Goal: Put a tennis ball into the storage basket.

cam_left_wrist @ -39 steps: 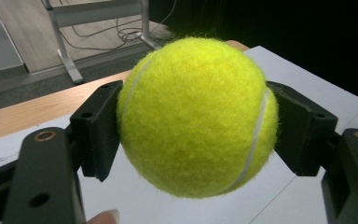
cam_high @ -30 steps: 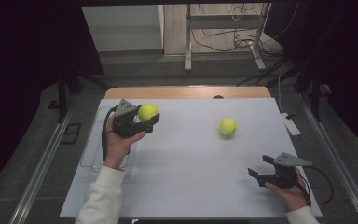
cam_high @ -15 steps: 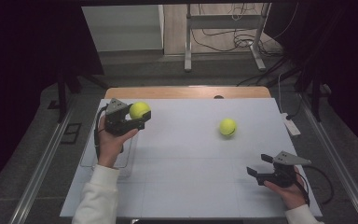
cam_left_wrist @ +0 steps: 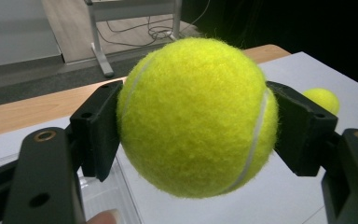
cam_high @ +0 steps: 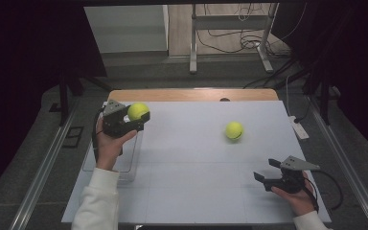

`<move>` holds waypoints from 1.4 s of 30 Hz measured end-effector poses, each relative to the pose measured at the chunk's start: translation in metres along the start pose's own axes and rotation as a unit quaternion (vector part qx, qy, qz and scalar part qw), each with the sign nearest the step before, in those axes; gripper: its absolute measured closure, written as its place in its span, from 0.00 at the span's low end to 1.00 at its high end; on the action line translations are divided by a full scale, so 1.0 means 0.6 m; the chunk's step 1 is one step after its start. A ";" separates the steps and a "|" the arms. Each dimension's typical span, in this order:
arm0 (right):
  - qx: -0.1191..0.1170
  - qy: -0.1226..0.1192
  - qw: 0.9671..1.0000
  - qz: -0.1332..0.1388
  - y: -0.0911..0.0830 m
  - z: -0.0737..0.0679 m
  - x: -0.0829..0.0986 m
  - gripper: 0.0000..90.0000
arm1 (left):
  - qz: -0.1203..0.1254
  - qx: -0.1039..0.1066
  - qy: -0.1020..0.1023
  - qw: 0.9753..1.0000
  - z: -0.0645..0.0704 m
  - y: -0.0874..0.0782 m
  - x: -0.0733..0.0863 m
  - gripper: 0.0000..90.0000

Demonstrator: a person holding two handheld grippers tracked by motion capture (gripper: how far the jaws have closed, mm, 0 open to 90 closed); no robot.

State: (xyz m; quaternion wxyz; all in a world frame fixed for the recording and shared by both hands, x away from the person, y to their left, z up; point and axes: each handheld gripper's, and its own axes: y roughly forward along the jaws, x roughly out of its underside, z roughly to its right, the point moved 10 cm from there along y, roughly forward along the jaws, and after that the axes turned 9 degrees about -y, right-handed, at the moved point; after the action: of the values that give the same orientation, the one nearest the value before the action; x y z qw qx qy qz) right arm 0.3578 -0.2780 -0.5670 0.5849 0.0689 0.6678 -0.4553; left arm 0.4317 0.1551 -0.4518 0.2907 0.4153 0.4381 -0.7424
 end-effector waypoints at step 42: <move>0.004 -0.003 1.000 0.000 -0.002 0.001 0.001 0.18 | 0.003 -0.078 -0.031 0.996 -0.111 -0.016 -0.001 0.29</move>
State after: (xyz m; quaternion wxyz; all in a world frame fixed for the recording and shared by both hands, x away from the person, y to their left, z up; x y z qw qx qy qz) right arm 0.3575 -0.2795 -0.5665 0.5863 0.0699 0.6641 -0.4586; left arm 0.4486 0.2188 -0.4653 0.3381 0.3698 0.4842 -0.7173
